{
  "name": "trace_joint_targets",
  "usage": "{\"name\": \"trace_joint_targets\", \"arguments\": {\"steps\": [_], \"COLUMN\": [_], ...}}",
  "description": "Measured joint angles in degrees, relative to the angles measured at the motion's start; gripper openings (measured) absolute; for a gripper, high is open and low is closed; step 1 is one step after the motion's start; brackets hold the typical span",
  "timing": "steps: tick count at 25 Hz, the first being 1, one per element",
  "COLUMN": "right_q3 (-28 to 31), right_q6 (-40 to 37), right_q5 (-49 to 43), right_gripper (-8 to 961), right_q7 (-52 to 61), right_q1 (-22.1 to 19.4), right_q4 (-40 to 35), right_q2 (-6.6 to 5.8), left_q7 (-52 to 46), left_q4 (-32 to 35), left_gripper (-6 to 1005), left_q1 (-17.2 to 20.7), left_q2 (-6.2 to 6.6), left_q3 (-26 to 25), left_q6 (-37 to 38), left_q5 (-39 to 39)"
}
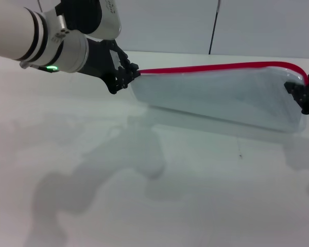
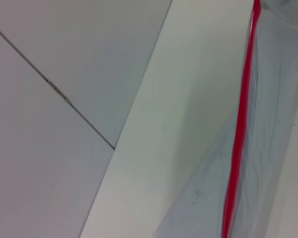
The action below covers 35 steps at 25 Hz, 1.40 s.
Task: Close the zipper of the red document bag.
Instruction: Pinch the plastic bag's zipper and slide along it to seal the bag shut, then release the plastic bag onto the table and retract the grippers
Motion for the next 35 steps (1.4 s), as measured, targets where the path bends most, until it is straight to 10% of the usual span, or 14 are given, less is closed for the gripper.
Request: {"name": "trace_joint_targets", "arguments": {"steps": [22, 30, 35], "right_q3": [1.51, 2.71, 0.72], "right_q6": [-0.92, 1.23, 7.75], "right_q5": [0.3, 4.16, 7.28], "right_gripper": [89, 525, 618], "right_q7": [-0.25, -0.52, -0.82], "right_q1": [0.69, -3.67, -5.75], "right_q4": [-1.05, -6.82, -7.14], "right_q2": [-0.01, 0.26, 0.33], "left_q7": [-0.25, 6.47, 10.98], "left_q4": [2.88, 5.22, 5.24], "left_gripper": [228, 534, 684], "left_q1": [2.96, 8.59, 11.58], "left_q2": [-0.42, -0.53, -0.67], "left_q3": [-12.7, -19.88, -20.74], "left_q6": [0.26, 0.76, 2.12], "left_q5": [-11.27, -28.62, -36.0]}}
